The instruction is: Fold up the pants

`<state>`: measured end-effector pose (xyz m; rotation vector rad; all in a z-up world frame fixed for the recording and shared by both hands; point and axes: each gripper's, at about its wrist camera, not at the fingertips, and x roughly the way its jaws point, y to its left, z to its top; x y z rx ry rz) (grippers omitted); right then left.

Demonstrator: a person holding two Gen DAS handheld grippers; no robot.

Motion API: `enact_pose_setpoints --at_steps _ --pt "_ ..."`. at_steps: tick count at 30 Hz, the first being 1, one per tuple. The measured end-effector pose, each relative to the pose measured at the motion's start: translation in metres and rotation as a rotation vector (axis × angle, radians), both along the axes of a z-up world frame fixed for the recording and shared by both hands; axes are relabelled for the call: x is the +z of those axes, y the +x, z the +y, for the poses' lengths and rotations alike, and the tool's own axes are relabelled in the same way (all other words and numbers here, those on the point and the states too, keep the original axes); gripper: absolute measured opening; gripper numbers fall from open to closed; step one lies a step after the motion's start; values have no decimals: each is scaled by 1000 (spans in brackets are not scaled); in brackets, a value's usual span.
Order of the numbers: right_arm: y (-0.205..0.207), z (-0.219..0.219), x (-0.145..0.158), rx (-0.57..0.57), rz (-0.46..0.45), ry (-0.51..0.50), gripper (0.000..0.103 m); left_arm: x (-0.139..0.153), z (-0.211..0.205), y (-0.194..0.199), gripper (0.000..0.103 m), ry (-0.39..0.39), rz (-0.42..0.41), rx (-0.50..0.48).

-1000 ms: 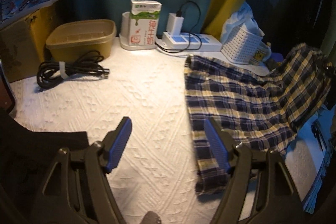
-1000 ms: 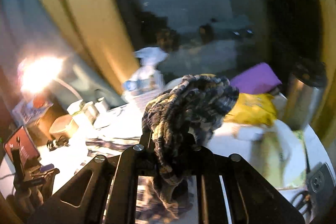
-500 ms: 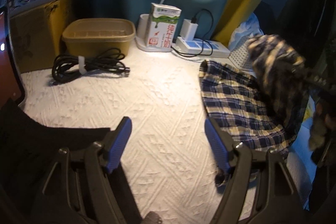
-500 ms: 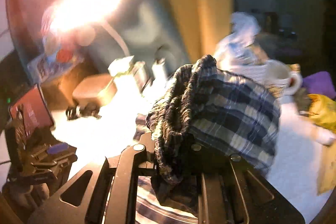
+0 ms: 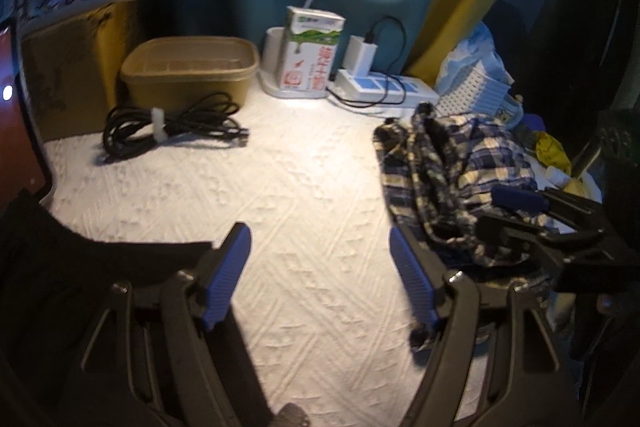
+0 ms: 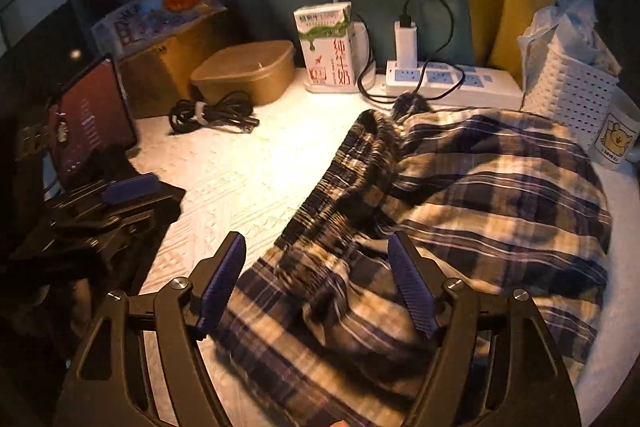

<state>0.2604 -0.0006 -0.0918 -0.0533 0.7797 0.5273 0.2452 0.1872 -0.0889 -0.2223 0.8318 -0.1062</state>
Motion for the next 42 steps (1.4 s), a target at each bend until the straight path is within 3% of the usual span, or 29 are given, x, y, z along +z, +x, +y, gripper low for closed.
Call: enact_pose_setpoints --at_steps 8,12,16,18,20,23,29,33,36,40,41,42 --pt "-16 -85 12 -137 -62 39 77 12 -55 31 73 2 -16 -135" --pt "-8 -131 8 -217 -69 56 74 14 -88 61 73 43 -20 -211" --pt "8 -157 5 -252 -77 53 52 4 -109 98 73 104 6 -247" --pt "20 -161 6 -236 -90 36 33 -4 -113 117 73 156 17 -247" --pt "29 -162 6 -209 -97 25 25 -10 -111 132 72 169 15 -245" --pt "50 -152 4 -144 -109 -12 22 -18 -105 149 72 194 13 -223" --pt "109 -142 -29 -142 -16 -79 20 -38 -89 177 72 213 32 -186" --pt "124 -138 -37 -158 -23 -110 17 -43 -80 187 74 153 63 -179" --pt "123 -139 -33 -177 -35 -128 17 -28 -69 188 74 62 67 -161" --pt "104 -140 -11 -198 -87 -110 18 13 -58 167 74 28 -43 -110" --pt "98 -139 -6 -195 -98 -106 23 23 -55 159 74 -5 -75 -115" --pt "88 -137 1 -184 -113 -101 34 30 -55 152 74 -27 -97 -127"
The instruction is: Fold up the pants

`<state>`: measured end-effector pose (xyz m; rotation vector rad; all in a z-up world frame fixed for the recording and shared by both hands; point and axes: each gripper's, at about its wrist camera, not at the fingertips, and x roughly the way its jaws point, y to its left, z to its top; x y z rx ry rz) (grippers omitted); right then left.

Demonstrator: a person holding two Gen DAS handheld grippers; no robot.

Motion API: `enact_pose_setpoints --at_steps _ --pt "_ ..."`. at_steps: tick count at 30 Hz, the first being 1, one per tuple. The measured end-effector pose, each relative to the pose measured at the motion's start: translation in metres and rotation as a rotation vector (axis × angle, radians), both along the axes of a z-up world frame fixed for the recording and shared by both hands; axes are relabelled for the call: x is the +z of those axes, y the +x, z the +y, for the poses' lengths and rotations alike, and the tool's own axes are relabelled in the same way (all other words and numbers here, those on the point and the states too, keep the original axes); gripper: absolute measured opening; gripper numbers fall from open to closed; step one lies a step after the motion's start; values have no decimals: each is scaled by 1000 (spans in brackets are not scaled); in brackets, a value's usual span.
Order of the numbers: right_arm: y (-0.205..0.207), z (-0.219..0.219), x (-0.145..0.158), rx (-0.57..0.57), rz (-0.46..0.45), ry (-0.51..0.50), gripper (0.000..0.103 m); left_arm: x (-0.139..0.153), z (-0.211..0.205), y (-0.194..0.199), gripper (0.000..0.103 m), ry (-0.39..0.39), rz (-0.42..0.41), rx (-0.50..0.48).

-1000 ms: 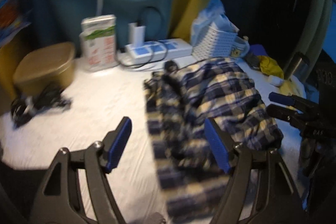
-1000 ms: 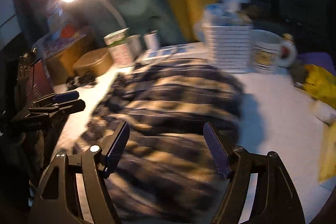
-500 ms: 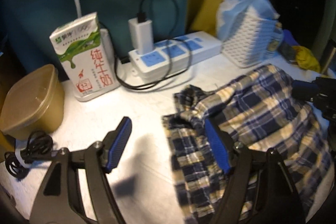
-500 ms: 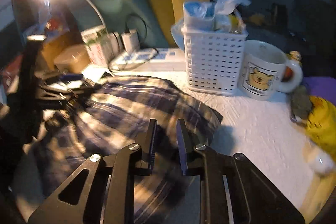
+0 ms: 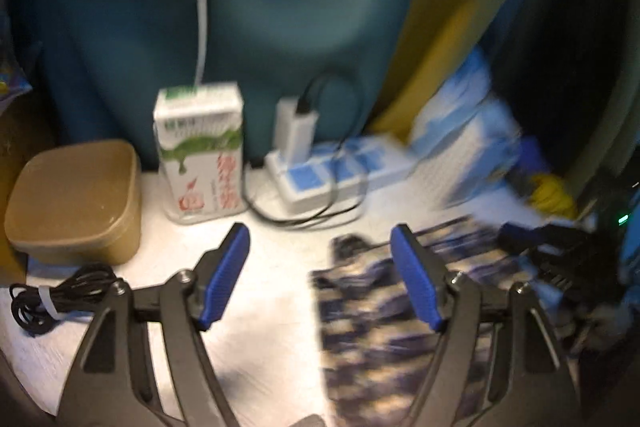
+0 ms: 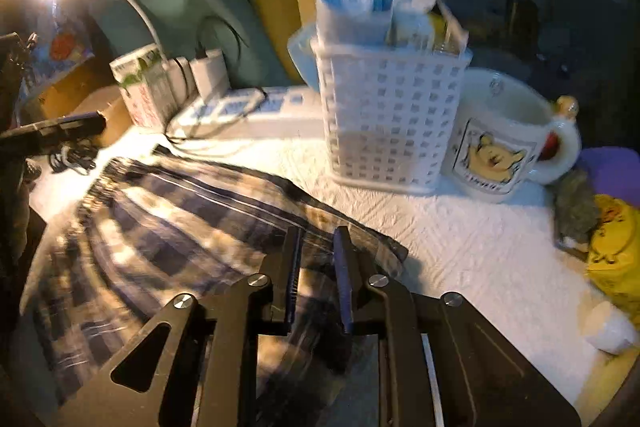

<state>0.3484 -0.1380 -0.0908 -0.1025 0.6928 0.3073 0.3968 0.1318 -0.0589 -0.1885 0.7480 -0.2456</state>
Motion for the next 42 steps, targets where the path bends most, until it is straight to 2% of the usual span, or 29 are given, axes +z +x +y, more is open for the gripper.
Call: enact_pose_setpoints --at_steps 1,2,3,4,6,8,11,15,19,22,27,31,36,37,40,42 --pt "-5 3 4 12 -4 0 41 5 -3 -7 74 -8 -10 -21" --pt "-15 6 7 31 -5 -1 51 7 -9 -14 74 -5 -10 -49" --pt "-22 10 9 45 -3 -1 57 5 -15 -20 74 -1 0 -72" --pt "-27 13 9 55 -1 -2 58 2 -20 -26 74 -2 15 -88" --pt "-37 22 3 76 15 -26 58 -12 -33 -35 74 -4 62 -124" --pt "-41 24 -7 78 40 -57 58 -34 -48 -39 74 35 107 -146" --pt "-46 28 -29 62 86 -102 58 -62 -52 -36 74 68 195 -113" --pt "-56 21 -45 50 107 -126 58 -79 -36 -33 74 61 237 -58" --pt "-72 7 -45 26 104 -124 58 -77 -31 -38 75 70 229 -52" --pt "-83 -2 -39 -4 106 -119 58 -61 -30 -50 75 76 183 -41" --pt "-111 3 -20 29 34 -86 58 -33 -34 -80 75 14 96 -77" --pt "-113 19 -31 73 55 -89 58 -43 -48 -93 75 37 130 -106" --pt "-116 21 -54 72 102 -101 58 -78 -41 -93 75 60 239 -54" --pt "-118 19 -54 73 103 -96 58 -78 -38 -98 75 57 213 -60" --pt "-121 13 -50 77 112 -95 58 -78 -31 -100 75 58 229 -53" --pt "-123 7 -42 78 104 -85 58 -69 -28 -101 75 56 207 -48"
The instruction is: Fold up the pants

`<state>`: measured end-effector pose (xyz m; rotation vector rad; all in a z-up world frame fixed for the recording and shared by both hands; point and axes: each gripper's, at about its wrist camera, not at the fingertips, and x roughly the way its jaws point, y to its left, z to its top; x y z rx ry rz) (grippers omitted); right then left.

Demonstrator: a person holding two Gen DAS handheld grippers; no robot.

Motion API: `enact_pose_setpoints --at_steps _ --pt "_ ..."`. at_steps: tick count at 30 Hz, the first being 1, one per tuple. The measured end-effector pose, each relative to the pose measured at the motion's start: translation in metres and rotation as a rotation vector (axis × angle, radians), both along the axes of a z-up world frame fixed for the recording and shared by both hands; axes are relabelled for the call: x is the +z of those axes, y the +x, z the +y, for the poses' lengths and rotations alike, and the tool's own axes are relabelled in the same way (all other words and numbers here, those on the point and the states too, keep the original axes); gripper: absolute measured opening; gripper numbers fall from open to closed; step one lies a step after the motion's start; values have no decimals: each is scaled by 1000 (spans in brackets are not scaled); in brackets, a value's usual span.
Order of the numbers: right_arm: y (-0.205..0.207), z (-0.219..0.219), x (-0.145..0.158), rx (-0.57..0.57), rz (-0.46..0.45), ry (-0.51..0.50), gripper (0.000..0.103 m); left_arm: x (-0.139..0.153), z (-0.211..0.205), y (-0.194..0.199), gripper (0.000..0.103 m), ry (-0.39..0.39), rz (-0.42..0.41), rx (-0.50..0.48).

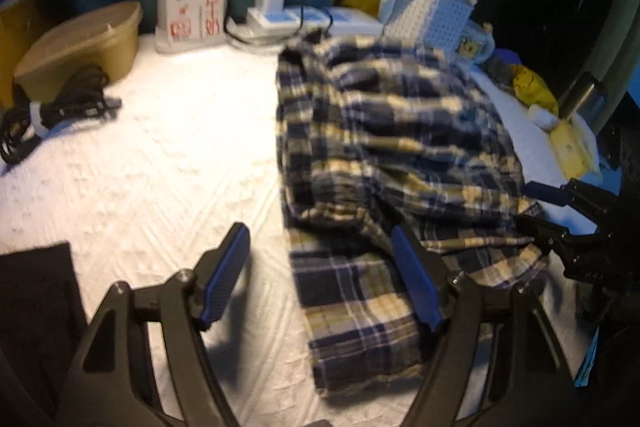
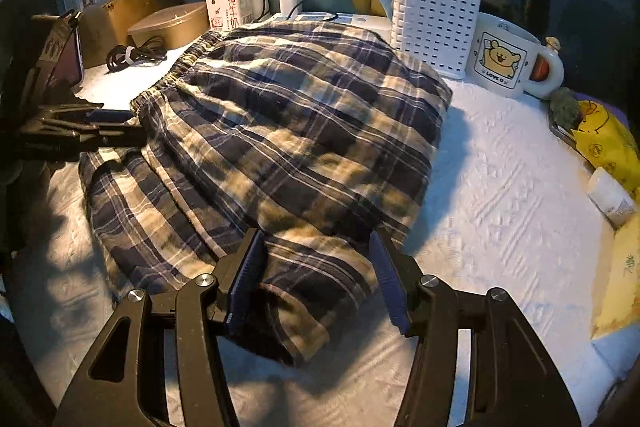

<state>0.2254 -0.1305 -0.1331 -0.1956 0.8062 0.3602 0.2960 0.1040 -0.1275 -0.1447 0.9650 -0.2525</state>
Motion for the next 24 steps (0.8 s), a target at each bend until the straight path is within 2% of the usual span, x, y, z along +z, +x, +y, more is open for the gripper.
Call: enact_pose_setpoints --at_steps 5,10,13,15,20,24 --pt "7 -15 20 -31 -46 22 58 28 7 10 75 -48 -74 2" --pt "31 -29 33 -105 -79 43 58 35 1 46 75 -23 -99 -13" --pt "43 -35 39 -127 -94 58 60 28 -1 69 75 -6 -78 -15" --pt "51 -37 39 -134 -95 60 65 24 -3 81 75 13 -63 -5" --pt "70 -48 36 -187 -73 80 66 18 -6 100 75 32 -65 -19" --pt "79 -55 34 -222 -64 100 73 8 -4 112 75 -15 -10 -20"
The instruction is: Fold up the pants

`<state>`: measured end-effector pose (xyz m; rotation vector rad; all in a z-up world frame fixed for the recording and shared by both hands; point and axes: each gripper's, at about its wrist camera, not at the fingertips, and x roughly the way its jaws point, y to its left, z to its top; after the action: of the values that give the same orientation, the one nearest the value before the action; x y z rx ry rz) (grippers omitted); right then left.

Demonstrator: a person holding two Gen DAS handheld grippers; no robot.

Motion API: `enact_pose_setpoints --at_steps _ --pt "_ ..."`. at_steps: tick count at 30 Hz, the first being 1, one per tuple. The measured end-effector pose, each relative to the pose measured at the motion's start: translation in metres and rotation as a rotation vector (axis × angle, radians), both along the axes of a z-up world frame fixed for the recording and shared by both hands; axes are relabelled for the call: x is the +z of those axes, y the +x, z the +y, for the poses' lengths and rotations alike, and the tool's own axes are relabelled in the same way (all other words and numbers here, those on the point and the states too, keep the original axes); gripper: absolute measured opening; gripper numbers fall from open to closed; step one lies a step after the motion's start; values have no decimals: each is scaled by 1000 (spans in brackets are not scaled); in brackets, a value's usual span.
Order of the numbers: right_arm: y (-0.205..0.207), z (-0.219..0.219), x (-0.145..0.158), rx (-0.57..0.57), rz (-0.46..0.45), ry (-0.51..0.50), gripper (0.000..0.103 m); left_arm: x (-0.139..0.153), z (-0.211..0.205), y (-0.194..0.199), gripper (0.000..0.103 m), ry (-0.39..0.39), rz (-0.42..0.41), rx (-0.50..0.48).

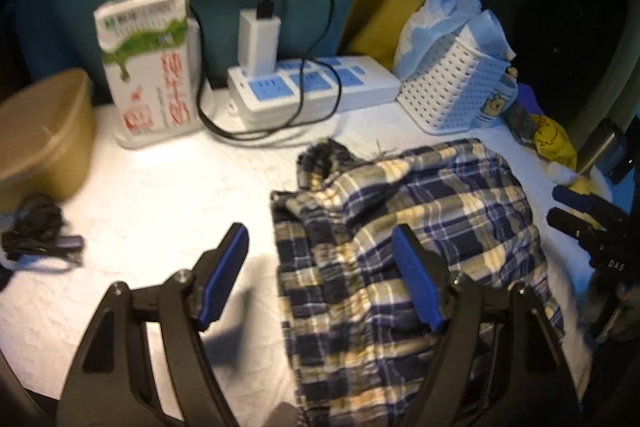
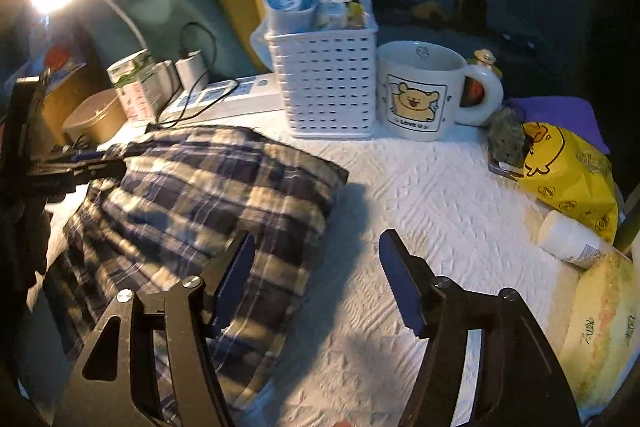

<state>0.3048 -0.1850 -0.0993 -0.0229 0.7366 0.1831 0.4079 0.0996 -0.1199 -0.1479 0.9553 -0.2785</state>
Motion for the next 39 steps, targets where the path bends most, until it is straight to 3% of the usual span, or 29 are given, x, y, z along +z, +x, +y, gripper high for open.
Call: enact_pose_setpoints --at_steps 3,12,18,24,34,36,37,38,39 --pt "4 -4 0 -9 -1 15 78 -5 -4 5 78 23 18 -8" --pt "12 -11 -1 -27 8 26 79 12 -12 9 79 43 -15 -38" --pt "26 -14 -5 -23 28 66 79 -13 -12 21 80 55 59 -44" --pt "43 -9 -16 -2 57 101 79 -18 -13 27 80 40 93 -81" --pt "71 -1 -35 42 82 179 78 -21 -25 38 79 53 52 -154" --pt "75 3 -35 43 84 188 77 -21 -25 37 73 28 50 -163" --pt "76 5 -36 49 84 201 73 -21 -27 37 59 13 46 -165" --pt "77 7 -37 61 89 210 62 -21 -29 36 46 -10 45 -171" --pt "78 10 -38 69 94 209 52 -20 -31 34 41 -20 44 -177"
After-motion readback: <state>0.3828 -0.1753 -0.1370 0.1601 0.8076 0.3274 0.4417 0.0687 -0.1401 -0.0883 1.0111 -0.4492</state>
